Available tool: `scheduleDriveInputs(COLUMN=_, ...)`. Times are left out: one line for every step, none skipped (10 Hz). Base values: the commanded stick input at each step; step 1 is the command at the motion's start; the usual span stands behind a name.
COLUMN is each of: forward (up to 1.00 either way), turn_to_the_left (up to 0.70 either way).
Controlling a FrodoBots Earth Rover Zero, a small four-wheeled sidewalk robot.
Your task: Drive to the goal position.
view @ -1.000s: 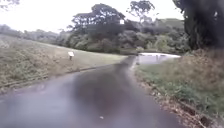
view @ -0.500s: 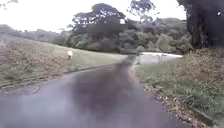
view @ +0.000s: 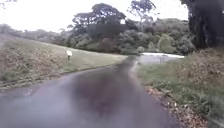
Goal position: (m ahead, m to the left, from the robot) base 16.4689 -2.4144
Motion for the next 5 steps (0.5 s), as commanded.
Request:
scheduleDriveInputs(forward=0.45, turn_to_the_left=-0.11)
scheduleDriveInputs(forward=0.45, turn_to_the_left=-0.20)
scheduleDriveInputs(forward=0.45, turn_to_the_left=-0.27)
scheduleDriveInputs(forward=0.45, turn_to_the_left=-0.27)
scheduleDriveInputs(forward=0.45, turn_to_the_left=-0.27)
